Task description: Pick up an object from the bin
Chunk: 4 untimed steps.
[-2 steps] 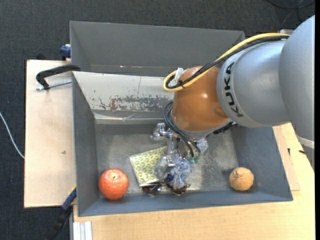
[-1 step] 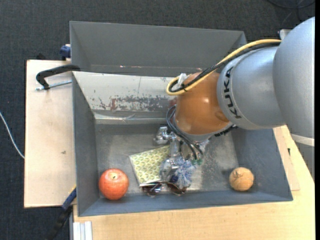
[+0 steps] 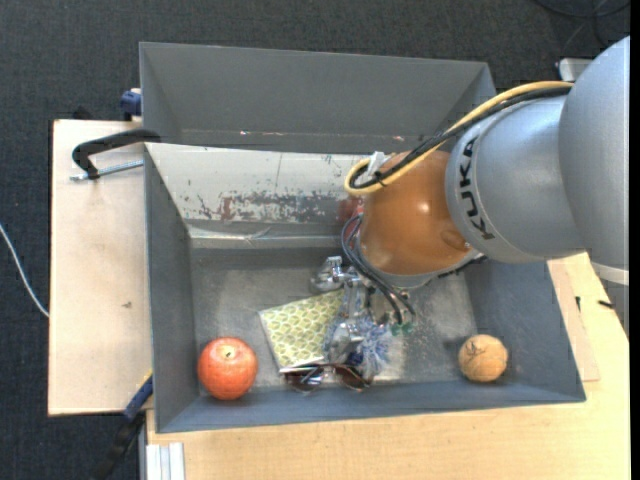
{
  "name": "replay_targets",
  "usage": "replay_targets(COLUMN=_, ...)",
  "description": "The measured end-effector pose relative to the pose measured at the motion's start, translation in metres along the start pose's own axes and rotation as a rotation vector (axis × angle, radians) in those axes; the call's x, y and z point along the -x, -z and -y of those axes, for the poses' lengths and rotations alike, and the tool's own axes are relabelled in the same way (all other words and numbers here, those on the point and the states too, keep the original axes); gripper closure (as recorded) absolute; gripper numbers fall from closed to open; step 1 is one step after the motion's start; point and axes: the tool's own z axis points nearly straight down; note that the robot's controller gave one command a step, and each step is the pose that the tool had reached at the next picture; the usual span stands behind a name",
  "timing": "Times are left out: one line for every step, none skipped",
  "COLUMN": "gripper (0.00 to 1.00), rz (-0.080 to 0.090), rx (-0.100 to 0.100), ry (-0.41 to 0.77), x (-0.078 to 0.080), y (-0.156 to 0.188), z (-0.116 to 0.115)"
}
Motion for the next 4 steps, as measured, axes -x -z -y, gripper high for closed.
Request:
replay_targets(gripper=0.00, rz=-0.006, rx=-0.005, ry=0.003, x=0.0072, y=0.0004, z=-0.0072)
replay_targets(gripper=1.00, rz=0.015, rx=-0.001, ry=-0.001, x=0.0073, y=0.0066, z=-0.0027)
replay_targets(gripper=1.00, rz=0.015, rx=-0.001, ry=-0.001, x=0.0075, y=0.0066, z=-0.0026)
replay_targets(gripper=1.00, rz=0.013, rx=-0.002, ry=-0.001, x=0.0075, y=0.0097, z=-0.0026)
